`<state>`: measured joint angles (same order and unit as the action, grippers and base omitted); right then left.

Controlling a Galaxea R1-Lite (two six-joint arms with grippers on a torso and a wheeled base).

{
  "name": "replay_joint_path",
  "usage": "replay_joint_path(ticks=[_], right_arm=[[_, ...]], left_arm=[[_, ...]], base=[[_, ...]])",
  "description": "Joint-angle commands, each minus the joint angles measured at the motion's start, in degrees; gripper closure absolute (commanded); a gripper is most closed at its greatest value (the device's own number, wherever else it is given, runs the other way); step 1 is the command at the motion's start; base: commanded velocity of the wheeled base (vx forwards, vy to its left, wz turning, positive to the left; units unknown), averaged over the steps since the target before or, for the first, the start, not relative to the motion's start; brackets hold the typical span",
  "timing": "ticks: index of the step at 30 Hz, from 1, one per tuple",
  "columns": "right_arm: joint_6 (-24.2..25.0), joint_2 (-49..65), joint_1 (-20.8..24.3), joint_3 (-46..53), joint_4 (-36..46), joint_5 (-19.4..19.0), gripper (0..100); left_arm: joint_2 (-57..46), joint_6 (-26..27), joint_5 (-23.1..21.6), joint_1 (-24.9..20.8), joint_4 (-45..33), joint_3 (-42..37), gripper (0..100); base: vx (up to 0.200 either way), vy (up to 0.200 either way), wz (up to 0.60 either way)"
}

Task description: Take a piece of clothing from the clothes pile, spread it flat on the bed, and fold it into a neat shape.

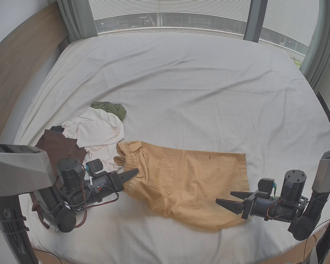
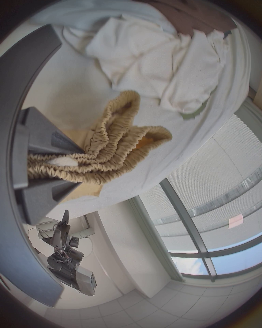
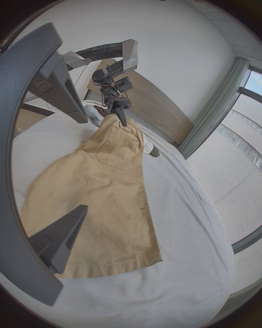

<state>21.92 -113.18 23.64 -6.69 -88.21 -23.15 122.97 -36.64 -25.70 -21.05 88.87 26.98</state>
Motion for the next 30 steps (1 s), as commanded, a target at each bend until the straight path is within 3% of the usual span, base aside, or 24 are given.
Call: replay_joint_path(ticks=[1,9,20,30], right_arm=[[0.6,3.4,0.0,-0.3,0.0,-0.1,0],[3.9,8.6,-1.1,-2.4,0.0,-0.1,0],[5.4,10.9,-1.7,-4.5,0.0,0.2,0],[6.3,12.2,-1.5,-6.1,0.0,0.4,0]], left_arm=[[-0.3,-0.1,2.6,-6.5,-0.1,4.3,100],[0.1,-0.1,3.1,-13.1,-1.0,8.3,100],[-0.2,-1.1,3.4,-20.9,-10.6,15.0,100],[0.1,-1.1,4.6,-24.7,-20.0,22.2,100]], base=[[0.0,0.0,0.0],[0.0,0.0,0.0],[0.0,0.0,0.0],[0.0,0.0,0.0]])
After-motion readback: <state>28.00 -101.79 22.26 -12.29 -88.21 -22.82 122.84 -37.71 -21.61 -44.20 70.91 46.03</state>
